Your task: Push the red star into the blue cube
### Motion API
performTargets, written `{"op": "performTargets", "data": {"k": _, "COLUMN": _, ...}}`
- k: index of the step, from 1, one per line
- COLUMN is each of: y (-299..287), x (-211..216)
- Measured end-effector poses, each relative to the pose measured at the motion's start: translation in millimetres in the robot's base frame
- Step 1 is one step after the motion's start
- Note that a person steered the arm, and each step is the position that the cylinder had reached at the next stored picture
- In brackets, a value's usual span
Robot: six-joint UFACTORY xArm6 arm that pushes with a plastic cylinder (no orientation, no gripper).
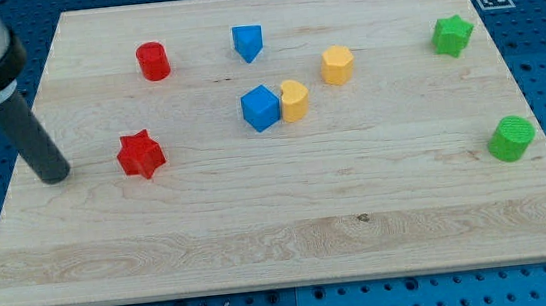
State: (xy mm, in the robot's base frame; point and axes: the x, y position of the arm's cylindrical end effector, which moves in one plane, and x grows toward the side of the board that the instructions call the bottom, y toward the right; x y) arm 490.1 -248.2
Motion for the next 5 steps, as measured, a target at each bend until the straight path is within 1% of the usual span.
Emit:
{"op": "performTargets", "data": {"k": 1, "y": 31.0, "x": -1.8}}
{"op": "performTargets", "data": {"k": 2, "y": 88.9, "x": -42.3}}
{"op": "performTargets", "data": {"k": 3, "y": 111.1, "x": -61.1}}
{"op": "performTargets", "data": {"k": 4, "y": 76.1, "x": -30.5}}
{"op": "performTargets", "data": {"k": 5, "y": 58.7, "x": -2.7}}
